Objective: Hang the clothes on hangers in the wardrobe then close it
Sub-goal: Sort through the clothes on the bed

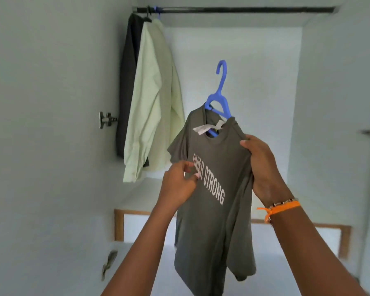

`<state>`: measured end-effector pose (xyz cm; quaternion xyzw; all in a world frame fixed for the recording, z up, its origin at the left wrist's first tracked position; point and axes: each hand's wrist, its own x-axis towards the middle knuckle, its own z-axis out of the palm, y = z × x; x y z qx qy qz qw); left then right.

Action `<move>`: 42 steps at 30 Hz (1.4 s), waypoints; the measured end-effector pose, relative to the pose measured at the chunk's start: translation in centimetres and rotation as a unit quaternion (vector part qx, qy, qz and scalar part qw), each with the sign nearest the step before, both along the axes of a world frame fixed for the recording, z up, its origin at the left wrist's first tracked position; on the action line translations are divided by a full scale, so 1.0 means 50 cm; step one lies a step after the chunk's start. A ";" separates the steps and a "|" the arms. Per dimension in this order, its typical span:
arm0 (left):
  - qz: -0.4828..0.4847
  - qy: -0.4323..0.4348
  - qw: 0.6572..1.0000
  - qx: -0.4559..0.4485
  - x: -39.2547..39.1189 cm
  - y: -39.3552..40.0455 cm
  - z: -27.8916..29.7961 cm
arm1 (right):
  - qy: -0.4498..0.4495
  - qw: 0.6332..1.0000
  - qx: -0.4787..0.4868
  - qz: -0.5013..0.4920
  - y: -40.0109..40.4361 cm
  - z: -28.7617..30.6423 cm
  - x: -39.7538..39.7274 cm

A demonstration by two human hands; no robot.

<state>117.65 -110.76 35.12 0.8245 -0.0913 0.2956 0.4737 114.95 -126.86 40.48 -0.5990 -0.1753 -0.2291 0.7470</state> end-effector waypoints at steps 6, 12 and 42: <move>-0.007 -0.036 0.998 0.047 0.216 0.061 0.172 | -0.103 0.993 -0.006 -0.063 0.074 0.201 0.269; -0.061 -0.034 0.998 -0.004 0.400 0.103 0.294 | -0.150 0.984 -0.037 -0.086 0.133 0.375 0.507; 0.023 -0.207 0.978 -0.002 0.947 0.190 0.600 | -0.221 0.969 -0.110 0.021 0.322 0.893 1.046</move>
